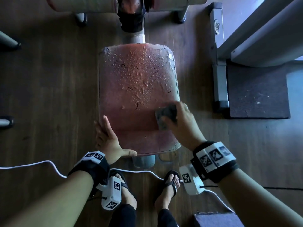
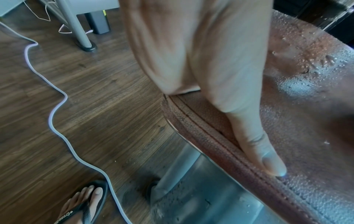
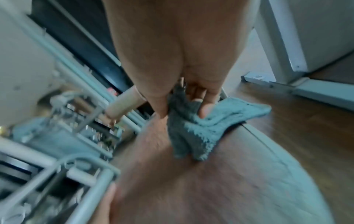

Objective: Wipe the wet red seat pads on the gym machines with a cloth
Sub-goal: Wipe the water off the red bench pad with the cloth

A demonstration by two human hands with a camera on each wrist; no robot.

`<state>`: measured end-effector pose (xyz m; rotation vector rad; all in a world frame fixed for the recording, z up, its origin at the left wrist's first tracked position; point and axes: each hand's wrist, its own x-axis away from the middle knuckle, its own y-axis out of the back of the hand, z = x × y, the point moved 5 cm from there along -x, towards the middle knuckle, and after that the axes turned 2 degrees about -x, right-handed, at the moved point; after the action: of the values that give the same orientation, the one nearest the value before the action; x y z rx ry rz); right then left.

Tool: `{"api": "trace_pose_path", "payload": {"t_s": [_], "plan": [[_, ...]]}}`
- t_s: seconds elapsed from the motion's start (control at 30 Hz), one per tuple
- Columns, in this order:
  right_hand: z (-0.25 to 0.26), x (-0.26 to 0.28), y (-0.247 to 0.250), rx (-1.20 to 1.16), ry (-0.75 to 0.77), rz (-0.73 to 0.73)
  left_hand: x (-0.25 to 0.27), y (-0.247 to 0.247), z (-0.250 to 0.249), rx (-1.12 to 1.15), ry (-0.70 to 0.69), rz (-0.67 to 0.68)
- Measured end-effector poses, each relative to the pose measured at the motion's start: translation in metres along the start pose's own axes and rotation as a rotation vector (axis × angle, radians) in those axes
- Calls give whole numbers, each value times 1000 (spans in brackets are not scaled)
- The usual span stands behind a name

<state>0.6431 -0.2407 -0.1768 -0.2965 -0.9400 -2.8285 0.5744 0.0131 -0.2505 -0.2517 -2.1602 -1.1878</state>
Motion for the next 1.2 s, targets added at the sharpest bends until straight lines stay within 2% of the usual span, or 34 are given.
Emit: {"api": "trace_pose_path", "payload": {"t_s": [0.13, 0.23, 0.3, 0.43, 0.5, 0.57, 0.63, 0.73, 0.8, 0.97, 1.2], "plan": [[-5, 29, -22, 256, 105, 166, -1, -1, 0, -23, 24, 4], [-2, 44, -25, 368, 187, 155, -1, -3, 2, -17, 30, -1], [-6, 47, -20, 361, 114, 59, -1, -4, 2, -22, 29, 6], [-21, 36, -26, -9, -129, -109, -2, -4, 3, -11, 51, 7], [-20, 27, -42, 34, -198, -28, -3, -5, 3, -18, 45, 4], [-16, 25, -62, 241, -242, 121, -3, -5, 3, -19, 45, 4], [-11, 27, -71, 402, -212, 179, -3, -4, 3, -20, 62, 4], [-11, 30, -68, 350, -188, 204, -2, -4, 1, -44, 66, -17], [-16, 31, -66, 326, -186, 172, -2, -4, 2, -62, 74, -30], [-22, 24, -77, 456, -163, 20, -2, -4, 1, -17, 76, 20], [-18, -38, -65, 395, -7, -31, 1, -1, -1, 2, 18, -16]]}}
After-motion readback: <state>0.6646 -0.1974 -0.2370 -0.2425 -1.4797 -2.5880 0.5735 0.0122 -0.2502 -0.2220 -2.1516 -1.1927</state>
